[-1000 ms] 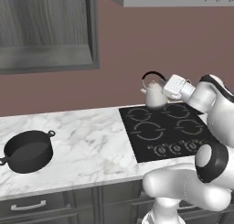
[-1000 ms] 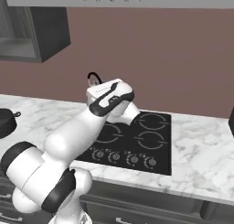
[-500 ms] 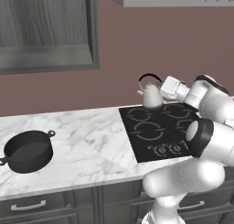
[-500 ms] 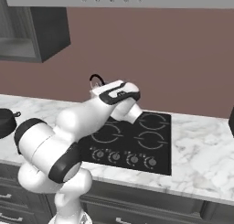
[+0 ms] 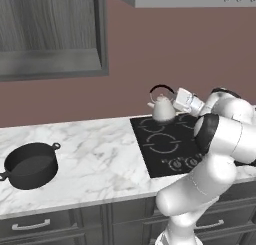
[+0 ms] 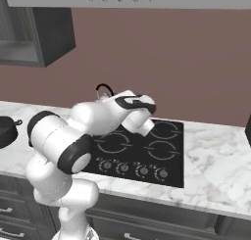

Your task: Pick the kettle from the cabinet and place it on a stove burner. Then pick the pot from the counter and place it on another stove burner. Finally, turn both burners on.

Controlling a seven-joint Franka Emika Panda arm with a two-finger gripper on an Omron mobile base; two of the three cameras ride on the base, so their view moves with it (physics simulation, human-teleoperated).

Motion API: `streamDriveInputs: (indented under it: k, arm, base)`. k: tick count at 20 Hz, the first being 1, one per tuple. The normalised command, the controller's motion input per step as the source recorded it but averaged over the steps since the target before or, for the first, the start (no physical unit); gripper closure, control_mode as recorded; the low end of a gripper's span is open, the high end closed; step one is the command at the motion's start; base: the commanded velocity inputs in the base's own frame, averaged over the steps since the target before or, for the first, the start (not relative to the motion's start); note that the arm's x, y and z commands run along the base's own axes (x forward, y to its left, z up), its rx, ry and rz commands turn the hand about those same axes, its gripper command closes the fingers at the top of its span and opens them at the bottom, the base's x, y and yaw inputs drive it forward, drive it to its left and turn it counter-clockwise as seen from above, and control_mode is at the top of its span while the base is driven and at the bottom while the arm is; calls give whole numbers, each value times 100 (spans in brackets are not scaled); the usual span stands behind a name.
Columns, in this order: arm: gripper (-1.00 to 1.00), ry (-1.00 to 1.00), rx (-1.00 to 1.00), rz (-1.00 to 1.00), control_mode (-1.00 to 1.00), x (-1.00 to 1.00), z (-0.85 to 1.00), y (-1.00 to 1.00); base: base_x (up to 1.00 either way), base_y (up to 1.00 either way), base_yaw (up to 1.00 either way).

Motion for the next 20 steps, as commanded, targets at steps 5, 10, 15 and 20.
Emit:
streamDriveInputs:
  k: [5, 10, 15, 20]
  arm:
    - [100, 0, 2, 5, -100, 12, -8, -1]
    - [100, 0, 0, 1, -100, 23, -8, 0]
    - [100, 0, 1, 1, -100, 20, -15, -1]
    - [100, 0, 5, 3, -100, 13, -20, 0]
  base:
    - [0, 0, 0]
    - [0, 0, 0]
    - [0, 0, 0]
    - [0, 0, 0]
